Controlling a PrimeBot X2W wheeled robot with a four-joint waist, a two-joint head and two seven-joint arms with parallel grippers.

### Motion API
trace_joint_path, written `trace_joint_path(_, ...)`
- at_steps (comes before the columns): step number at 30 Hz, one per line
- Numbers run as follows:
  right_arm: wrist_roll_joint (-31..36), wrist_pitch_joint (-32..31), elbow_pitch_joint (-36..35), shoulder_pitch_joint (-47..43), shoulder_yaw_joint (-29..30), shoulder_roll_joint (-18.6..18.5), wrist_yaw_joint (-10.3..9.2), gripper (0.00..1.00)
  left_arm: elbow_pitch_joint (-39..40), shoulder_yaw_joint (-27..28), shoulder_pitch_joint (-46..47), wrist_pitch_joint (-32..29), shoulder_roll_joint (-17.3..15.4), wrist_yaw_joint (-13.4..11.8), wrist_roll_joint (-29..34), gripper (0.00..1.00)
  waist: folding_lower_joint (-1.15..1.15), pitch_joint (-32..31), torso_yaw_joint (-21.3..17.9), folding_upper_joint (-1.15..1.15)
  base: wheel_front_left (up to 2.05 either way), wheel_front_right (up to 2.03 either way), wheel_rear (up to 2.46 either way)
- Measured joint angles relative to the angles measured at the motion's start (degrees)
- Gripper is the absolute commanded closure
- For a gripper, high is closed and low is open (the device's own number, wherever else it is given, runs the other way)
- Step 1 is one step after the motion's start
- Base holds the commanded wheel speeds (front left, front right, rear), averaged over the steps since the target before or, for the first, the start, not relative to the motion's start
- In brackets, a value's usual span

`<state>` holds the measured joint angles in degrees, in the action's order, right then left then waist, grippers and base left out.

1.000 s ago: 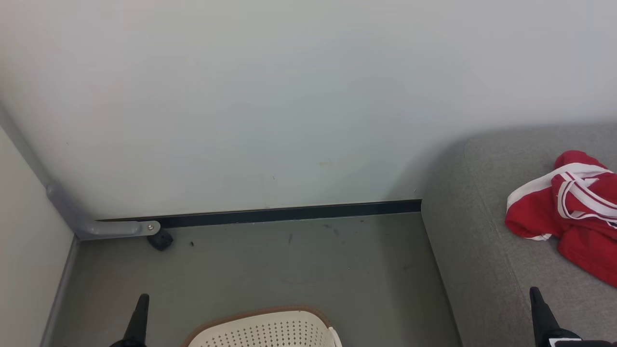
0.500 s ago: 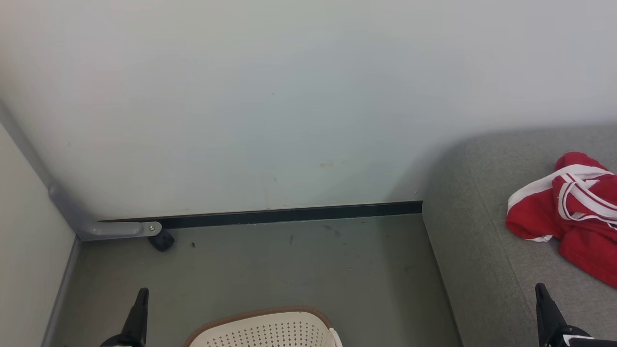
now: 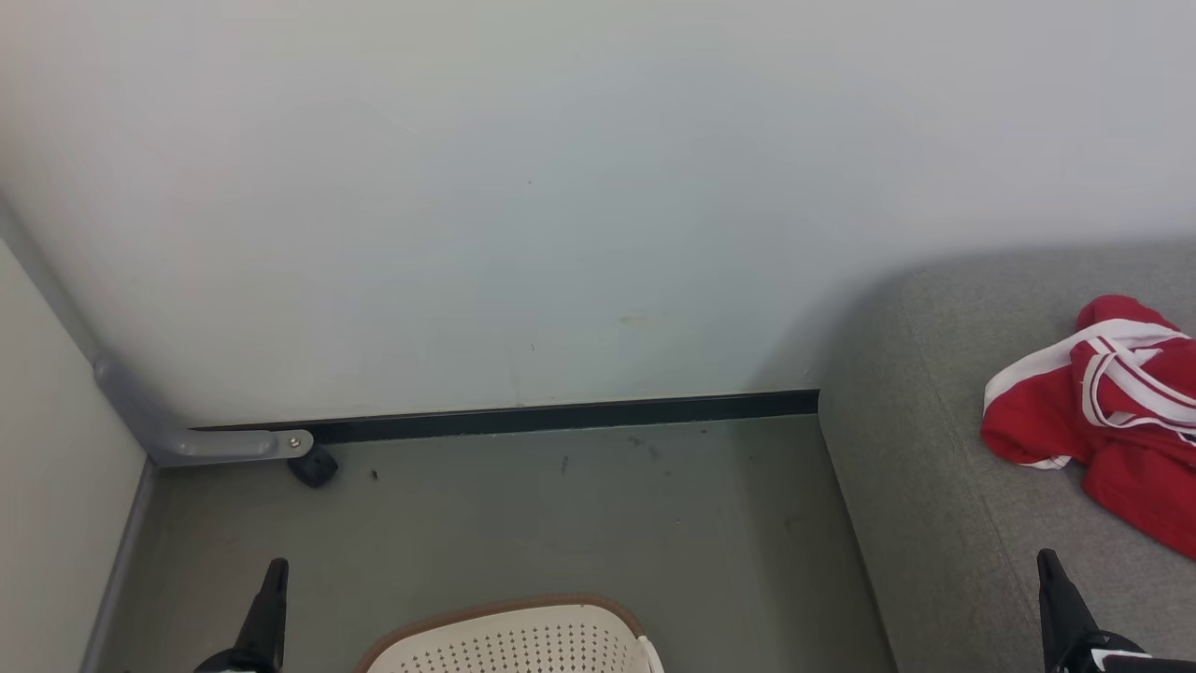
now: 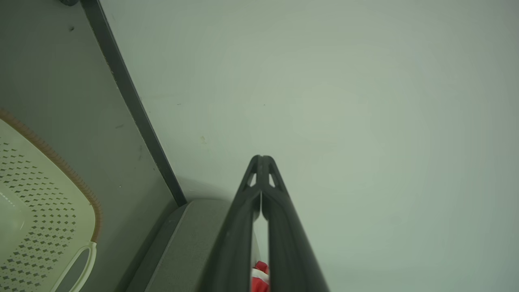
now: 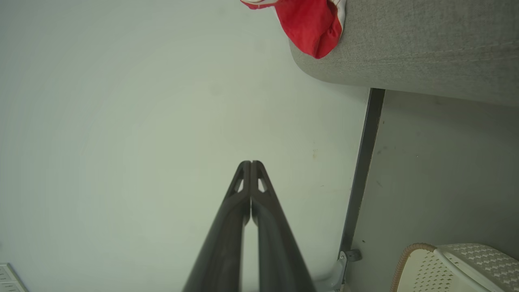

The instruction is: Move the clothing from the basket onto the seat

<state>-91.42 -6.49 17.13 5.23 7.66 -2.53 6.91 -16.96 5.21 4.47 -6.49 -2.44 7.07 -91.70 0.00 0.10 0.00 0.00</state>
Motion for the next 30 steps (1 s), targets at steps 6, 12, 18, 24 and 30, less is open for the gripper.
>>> trace_joint_path(6,0.0,0.0,0.0,0.0,0.0,0.0,0.0,1.0,0.0,0.0,0.0,0.0,0.0,0.0,0.0,1.0,-0.01,0.0,0.0,0.0,0.0,0.0,0.0)
trace_joint_path(12,0.0,0.0,0.0,0.0,0.0,0.0,0.0,1.0,0.0,0.0,0.0,0.0,0.0,0.0,0.0,1.0,-0.01,0.0,0.0,0.0,0.0,0.0,0.0)
trace_joint_path(18,0.0,0.0,0.0,0.0,0.0,0.0,0.0,1.0,0.0,0.0,0.0,0.0,0.0,0.0,0.0,1.0,-0.01,0.0,0.0,0.0,0.0,0.0,0.0)
trace_joint_path(24,0.0,0.0,0.0,0.0,0.0,0.0,0.0,1.0,0.0,0.0,0.0,0.0,0.0,0.0,0.0,1.0,-0.01,0.0,0.0,0.0,0.0,0.0,0.0)
trace_joint_path(30,0.0,0.0,0.0,0.0,0.0,0.0,0.0,1.0,0.0,0.0,0.0,0.0,0.0,0.0,0.0,1.0,-0.01,0.0,0.0,0.0,0.0,0.0,0.0)
